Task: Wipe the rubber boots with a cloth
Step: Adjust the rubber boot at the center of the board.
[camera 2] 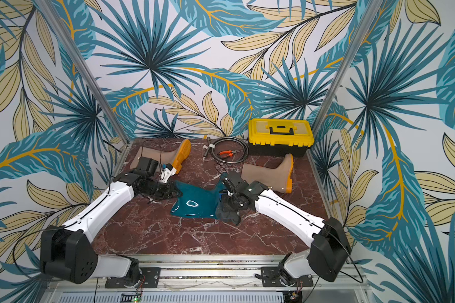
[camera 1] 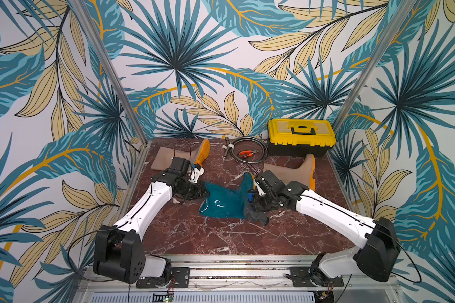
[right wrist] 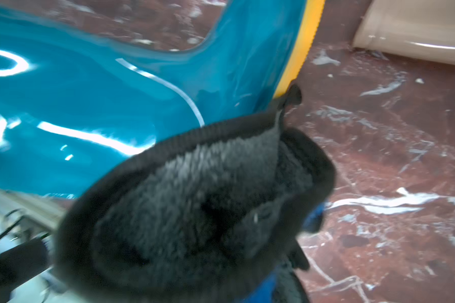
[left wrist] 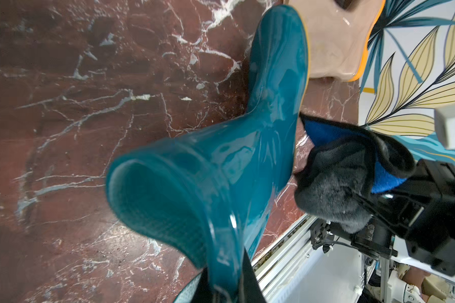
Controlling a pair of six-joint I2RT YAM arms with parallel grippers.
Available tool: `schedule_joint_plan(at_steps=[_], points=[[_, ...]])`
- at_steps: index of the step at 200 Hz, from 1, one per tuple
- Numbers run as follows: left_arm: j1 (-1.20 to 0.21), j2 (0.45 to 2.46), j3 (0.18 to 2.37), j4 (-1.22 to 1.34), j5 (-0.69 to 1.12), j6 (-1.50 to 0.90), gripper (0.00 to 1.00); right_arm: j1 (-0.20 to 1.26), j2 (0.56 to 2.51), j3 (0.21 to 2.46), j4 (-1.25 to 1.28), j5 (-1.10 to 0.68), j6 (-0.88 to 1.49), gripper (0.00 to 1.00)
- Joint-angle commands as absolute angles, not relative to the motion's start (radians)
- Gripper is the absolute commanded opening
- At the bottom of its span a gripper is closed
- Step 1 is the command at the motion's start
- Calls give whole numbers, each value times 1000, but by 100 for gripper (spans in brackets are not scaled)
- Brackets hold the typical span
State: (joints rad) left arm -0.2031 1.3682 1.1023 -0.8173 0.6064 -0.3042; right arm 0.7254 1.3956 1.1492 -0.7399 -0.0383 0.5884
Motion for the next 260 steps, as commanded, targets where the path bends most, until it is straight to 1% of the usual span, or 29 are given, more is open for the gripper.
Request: schedule_joint_plan(at_steps=[1,16,35,61,87,97,106,120,148,168,188,206,219,221,229,233,240,249,260], points=[[-174,1264,1164,-806,622,-324,0,724,1315,1156,-739,29,609,0],[-162,1215,1202,-873,590,-304,0,717,1280,1191,-760,98,571,0],[-147,1177,1273,-993,534,-263,0,704,1285,1230,-770,119,533,0],[-141,1154,1404,-1156,445,-206,0,700,1311,1224,-734,81,527,0],[-145,1181,1500,-1260,476,-181,0,699,1322,1181,-696,44,538,0],[-173,1199,1498,-1269,469,-179,0,698,1318,1158,-682,38,541,0],[-223,1226,1481,-1269,421,-182,0,697,1309,1134,-669,32,544,0],[-321,1305,1455,-1268,339,-198,0,690,1289,1095,-651,28,552,0],[-466,1557,1495,-1264,303,-274,0,661,1233,1030,-658,53,564,0],[-609,1749,1640,-1263,230,-302,0,630,1175,993,-691,97,568,0],[-718,1934,1842,-1264,241,-326,0,605,1102,963,-731,164,561,0],[-785,2072,2029,-1264,269,-353,0,589,1032,944,-772,234,560,0],[-823,2149,2154,-1265,292,-359,21,580,983,935,-804,287,561,0],[-828,2159,2172,-1265,298,-358,25,580,976,934,-808,294,561,0],[-842,2186,2231,-1264,317,-355,46,576,950,930,-826,321,561,0],[-847,2192,2251,-1264,321,-354,54,574,939,928,-833,332,561,0],[-848,2188,2271,-1264,321,-351,65,571,920,926,-844,350,562,0],[-848,2165,2271,-1264,298,-344,74,569,904,924,-851,362,561,0],[-840,2114,2238,-1264,242,-336,80,567,897,922,-850,365,563,0]])
